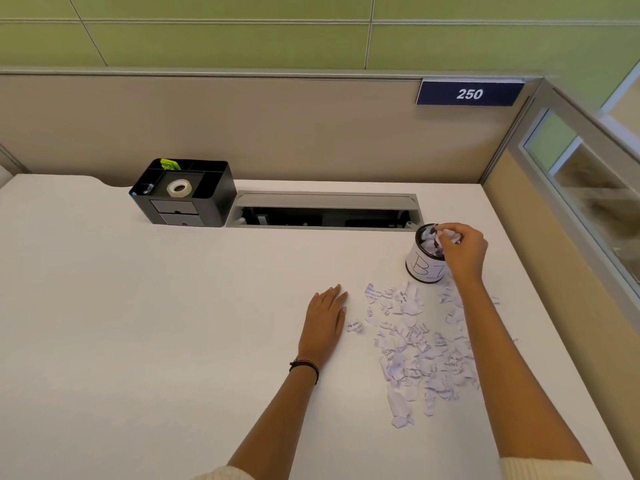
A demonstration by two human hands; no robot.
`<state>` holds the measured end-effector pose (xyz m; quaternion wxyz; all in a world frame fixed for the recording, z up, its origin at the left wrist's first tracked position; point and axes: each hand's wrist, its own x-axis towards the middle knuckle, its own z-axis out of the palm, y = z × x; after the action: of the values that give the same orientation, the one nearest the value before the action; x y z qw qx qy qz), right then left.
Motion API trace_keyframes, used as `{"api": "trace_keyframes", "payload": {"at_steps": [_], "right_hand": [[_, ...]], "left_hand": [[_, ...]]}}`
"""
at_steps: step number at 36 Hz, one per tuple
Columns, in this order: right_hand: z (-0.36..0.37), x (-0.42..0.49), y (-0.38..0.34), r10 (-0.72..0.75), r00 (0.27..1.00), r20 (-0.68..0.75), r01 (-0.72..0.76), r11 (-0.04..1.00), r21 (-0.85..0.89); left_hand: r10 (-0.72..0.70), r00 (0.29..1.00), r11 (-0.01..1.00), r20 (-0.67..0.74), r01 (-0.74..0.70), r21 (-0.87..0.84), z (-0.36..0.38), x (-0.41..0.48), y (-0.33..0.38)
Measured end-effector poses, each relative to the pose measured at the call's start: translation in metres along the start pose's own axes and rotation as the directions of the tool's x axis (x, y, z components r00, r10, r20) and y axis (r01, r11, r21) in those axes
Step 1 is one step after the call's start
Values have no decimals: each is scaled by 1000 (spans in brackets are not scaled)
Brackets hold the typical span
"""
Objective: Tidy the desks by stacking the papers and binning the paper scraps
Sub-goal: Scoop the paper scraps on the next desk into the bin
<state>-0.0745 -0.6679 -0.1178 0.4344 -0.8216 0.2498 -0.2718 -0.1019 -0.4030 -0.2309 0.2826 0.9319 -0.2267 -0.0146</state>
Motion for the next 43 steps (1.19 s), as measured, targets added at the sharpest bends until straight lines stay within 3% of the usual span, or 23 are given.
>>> {"api": "trace_keyframes", "payload": {"at_steps": [13, 18, 21, 24, 27, 31, 36, 39, 43], "right_hand": [[-8, -2, -3, -20, 1000, 5, 20, 1000, 14], [-18, -9, -4, -95, 974, -203, 114, 990, 85], [-23, -12, 6, -47, 929, -367, 104, 985, 138], [-27, -12, 28, 46, 909, -414, 6, 992, 123], [-29, -16, 47, 125, 944, -306, -126, 992, 17], [-24, -18, 68, 181, 983, 17, -175, 967, -185], [-15, -29, 78, 240, 899, 367, -92, 921, -377], [-10, -37, 84, 231, 873, 430, 2, 879, -477], [-11, -44, 83, 215, 869, 445, 31, 875, -483]], "left_hand": [[6, 1000, 1000, -7, -6, 8, -2, -1, 2], [5, 1000, 1000, -6, -5, 5, -2, -1, 2], [4, 1000, 1000, -7, -4, 2, -3, -2, 3], [0, 1000, 1000, -12, 0, -6, -4, -2, 5], [3, 1000, 1000, -14, -3, -4, -3, -2, 4], [1, 1000, 1000, -8, -1, 0, -4, -2, 5], [7, 1000, 1000, -16, -7, 8, -2, -2, 3], [4, 1000, 1000, -12, -4, 13, 0, -1, 1], [3, 1000, 1000, -10, -3, 21, 0, -1, 0]]}}
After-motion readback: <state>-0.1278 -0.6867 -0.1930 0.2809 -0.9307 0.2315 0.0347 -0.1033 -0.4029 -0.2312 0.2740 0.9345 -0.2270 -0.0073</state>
